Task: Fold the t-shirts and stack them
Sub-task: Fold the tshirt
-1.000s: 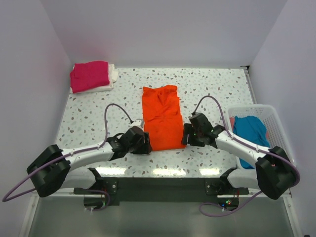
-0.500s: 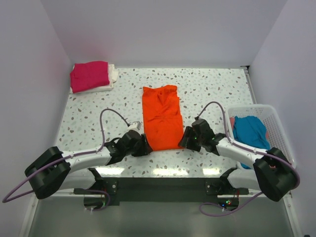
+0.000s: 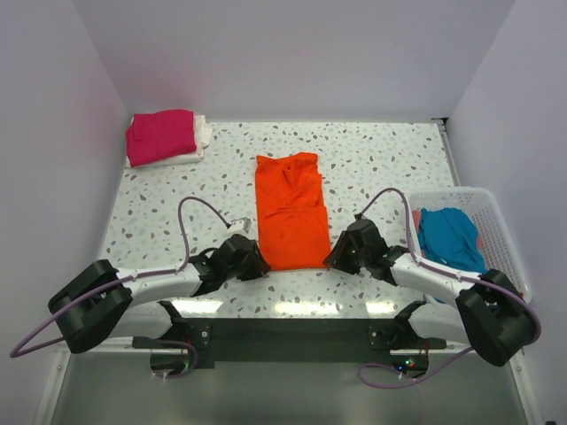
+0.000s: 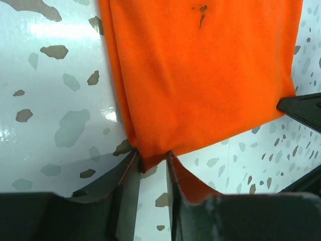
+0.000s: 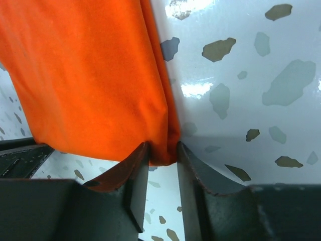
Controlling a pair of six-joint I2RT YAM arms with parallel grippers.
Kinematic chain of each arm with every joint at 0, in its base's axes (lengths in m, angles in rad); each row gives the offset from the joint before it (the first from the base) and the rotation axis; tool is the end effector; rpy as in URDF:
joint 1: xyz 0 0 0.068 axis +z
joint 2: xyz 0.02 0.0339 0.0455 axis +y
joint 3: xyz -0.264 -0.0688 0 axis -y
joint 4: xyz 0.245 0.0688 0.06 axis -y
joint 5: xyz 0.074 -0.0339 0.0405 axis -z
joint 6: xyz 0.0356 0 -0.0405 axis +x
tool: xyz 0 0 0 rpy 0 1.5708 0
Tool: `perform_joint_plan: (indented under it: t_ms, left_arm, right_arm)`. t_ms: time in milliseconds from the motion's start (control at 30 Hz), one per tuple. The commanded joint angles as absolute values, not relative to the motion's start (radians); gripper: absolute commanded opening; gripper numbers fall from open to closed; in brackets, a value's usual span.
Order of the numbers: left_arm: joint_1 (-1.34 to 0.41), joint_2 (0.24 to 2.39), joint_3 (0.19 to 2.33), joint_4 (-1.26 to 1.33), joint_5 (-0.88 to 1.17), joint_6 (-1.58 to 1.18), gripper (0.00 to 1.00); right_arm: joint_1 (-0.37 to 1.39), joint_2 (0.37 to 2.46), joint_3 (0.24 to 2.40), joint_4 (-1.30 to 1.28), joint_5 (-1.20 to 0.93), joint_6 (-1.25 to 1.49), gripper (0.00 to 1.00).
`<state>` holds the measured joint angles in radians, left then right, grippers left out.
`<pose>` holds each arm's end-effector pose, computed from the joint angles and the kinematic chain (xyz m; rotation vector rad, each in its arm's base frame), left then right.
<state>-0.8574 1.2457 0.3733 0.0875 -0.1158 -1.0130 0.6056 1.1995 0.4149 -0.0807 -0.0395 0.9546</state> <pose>0.1448 -0.1610 0.1373 -0.2527 2.4732 -0.7435 0.1727 0.1213 0.1455 0.4291 2.5420 0.7037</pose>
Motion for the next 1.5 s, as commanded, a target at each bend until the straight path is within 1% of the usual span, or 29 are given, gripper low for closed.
perform_joint_plan:
  t_ms: [0, 33, 67, 100, 133, 167, 200, 267, 467, 667, 800, 900, 1033, 1067, 1133, 1200, 1233, 1267, 1333, 1433, 1467]
  left_arm:
    - [-0.850, 1.273, 0.370, 0.133, -0.144, -1.022, 0.30]
    - [-0.850, 1.278, 0.373, 0.136, -0.146, -1.019, 0.24]
    - [-0.850, 1.282, 0.374, 0.137, -0.144, -1.019, 0.20]
    - [-0.850, 1.290, 0.379, 0.137, -0.143, -1.014, 0.18]
    - [-0.850, 1.292, 0.383, 0.135, -0.140, -1.011, 0.09]
    - [-0.850, 1.293, 0.385, 0.133, -0.137, -1.006, 0.06]
    - [-0.850, 1.292, 0.391, 0.124, -0.126, -0.997, 0.00]
    - [-0.854, 1.290, 0.400, 0.106, -0.120, -0.989, 0.00]
    - [-0.929, 1.207, 0.382, 0.002, -0.141, -0.983, 0.00]
    - [-1.017, 1.094, 0.360, -0.135, -0.178, -1.017, 0.00]
    - [-1.042, 0.997, 0.397, -0.231, -0.222, -1.017, 0.00]
    - [-1.042, 0.954, 0.463, -0.296, -0.271, -0.990, 0.00]
    - [-1.039, 0.976, 0.596, -0.362, -0.348, -0.934, 0.00]
    - [-1.034, 0.998, 0.654, -0.385, -0.377, -0.910, 0.00]
    - [-1.019, 1.022, 0.704, -0.390, -0.388, -0.878, 0.00]
    - [-0.956, 1.054, 0.759, -0.380, -0.364, -0.829, 0.00]
    - [-0.893, 1.061, 0.779, -0.367, -0.341, -0.810, 0.00]
    - [-0.861, 1.071, 0.791, -0.341, -0.292, -0.795, 0.00]
    - [-0.813, 1.100, 0.814, -0.310, -0.265, -0.752, 0.00]
    - [-0.758, 1.172, 0.900, -0.290, -0.253, -0.709, 0.00]
    - [-0.732, 1.213, 0.943, -0.275, -0.247, -0.700, 0.00]
  right_arm:
    - [0.606, 1.206, 0.397, -0.061, -0.008, 0.965, 0.31]
    - [0.606, 1.207, 0.399, -0.060, -0.008, 0.962, 0.29]
    - [0.606, 1.210, 0.402, -0.060, -0.008, 0.956, 0.23]
    - [0.606, 1.212, 0.402, -0.061, -0.008, 0.951, 0.20]
    - [0.606, 1.212, 0.405, -0.061, -0.006, 0.943, 0.17]
    - [0.606, 1.212, 0.411, -0.069, -0.008, 0.936, 0.13]
    - [0.606, 1.210, 0.414, -0.074, -0.008, 0.931, 0.07]
    - [0.606, 1.203, 0.422, -0.093, -0.015, 0.905, 0.00]
    - [0.650, 1.115, 0.405, -0.202, -0.003, 0.857, 0.00]
    - [0.807, 0.927, 0.379, -0.349, 0.096, 0.887, 0.00]
    - [0.841, 0.839, 0.408, -0.445, 0.144, 0.890, 0.00]
    - [0.841, 0.815, 0.480, -0.512, 0.201, 0.861, 0.00]
    - [0.841, 0.854, 0.624, -0.592, 0.274, 0.809, 0.00]
    - [0.841, 0.879, 0.646, -0.600, 0.279, 0.801, 0.00]
    - [0.841, 0.905, 0.708, -0.601, 0.326, 0.776, 0.00]
    - [0.838, 0.955, 0.754, -0.601, 0.351, 0.759, 0.00]
    - [0.838, 0.981, 0.806, -0.598, 0.365, 0.738, 0.00]
    - [0.831, 1.005, 0.834, -0.598, 0.371, 0.727, 0.00]
    - [0.818, 1.083, 0.909, -0.578, 0.373, 0.689, 0.00]
    - [0.729, 1.176, 1.004, -0.526, 0.310, 0.632, 0.00]
    - [0.671, 1.207, 1.028, -0.514, 0.284, 0.620, 0.00]
